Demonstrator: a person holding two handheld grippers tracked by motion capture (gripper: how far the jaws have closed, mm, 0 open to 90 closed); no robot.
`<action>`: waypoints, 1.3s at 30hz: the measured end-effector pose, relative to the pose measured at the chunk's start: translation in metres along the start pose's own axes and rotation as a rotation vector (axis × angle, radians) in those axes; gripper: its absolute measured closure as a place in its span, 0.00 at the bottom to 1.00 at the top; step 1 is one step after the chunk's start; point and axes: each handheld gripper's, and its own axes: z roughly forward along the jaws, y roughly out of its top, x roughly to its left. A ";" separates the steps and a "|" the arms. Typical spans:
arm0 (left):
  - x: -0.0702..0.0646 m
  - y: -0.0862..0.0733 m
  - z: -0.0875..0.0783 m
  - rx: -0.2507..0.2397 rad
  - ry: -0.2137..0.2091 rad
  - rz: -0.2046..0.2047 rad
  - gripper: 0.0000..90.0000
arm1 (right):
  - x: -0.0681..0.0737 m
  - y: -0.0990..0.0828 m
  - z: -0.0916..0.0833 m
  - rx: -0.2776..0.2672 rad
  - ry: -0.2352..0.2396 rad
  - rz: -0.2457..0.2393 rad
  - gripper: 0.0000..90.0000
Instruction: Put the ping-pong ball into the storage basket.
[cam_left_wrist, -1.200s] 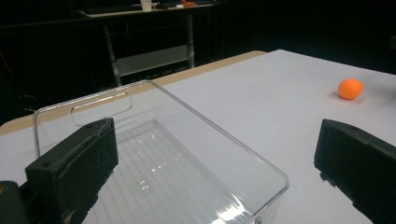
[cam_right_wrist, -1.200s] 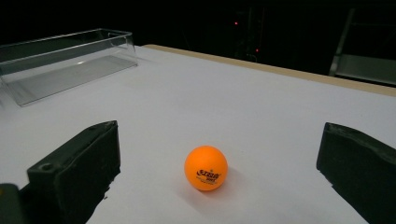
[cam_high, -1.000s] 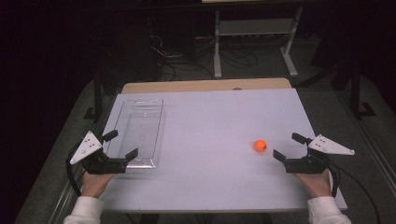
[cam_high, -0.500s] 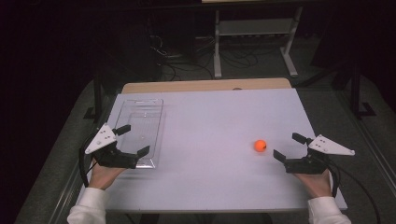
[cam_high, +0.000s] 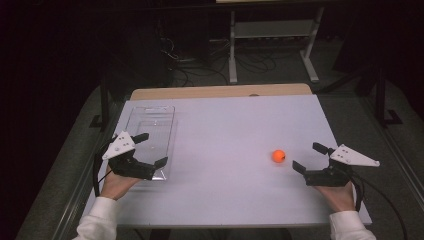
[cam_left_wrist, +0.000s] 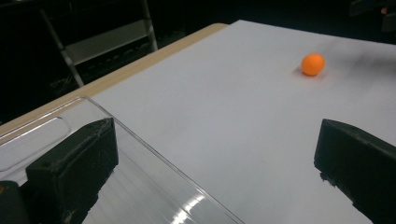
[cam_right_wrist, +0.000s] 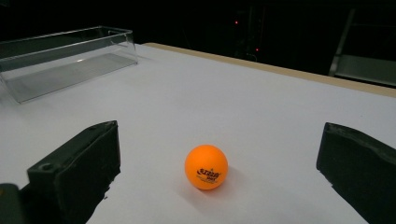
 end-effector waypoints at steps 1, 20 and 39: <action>-0.001 0.000 0.002 0.011 -0.001 0.007 0.00 | 0.000 0.000 0.000 0.000 0.001 -0.001 0.00; -0.014 0.025 0.031 0.080 -0.076 0.083 0.00 | 0.002 -0.001 0.002 0.012 0.017 -0.008 0.00; -0.019 0.048 0.059 0.159 -0.140 0.130 0.00 | 0.003 -0.001 0.002 0.020 0.022 -0.010 0.00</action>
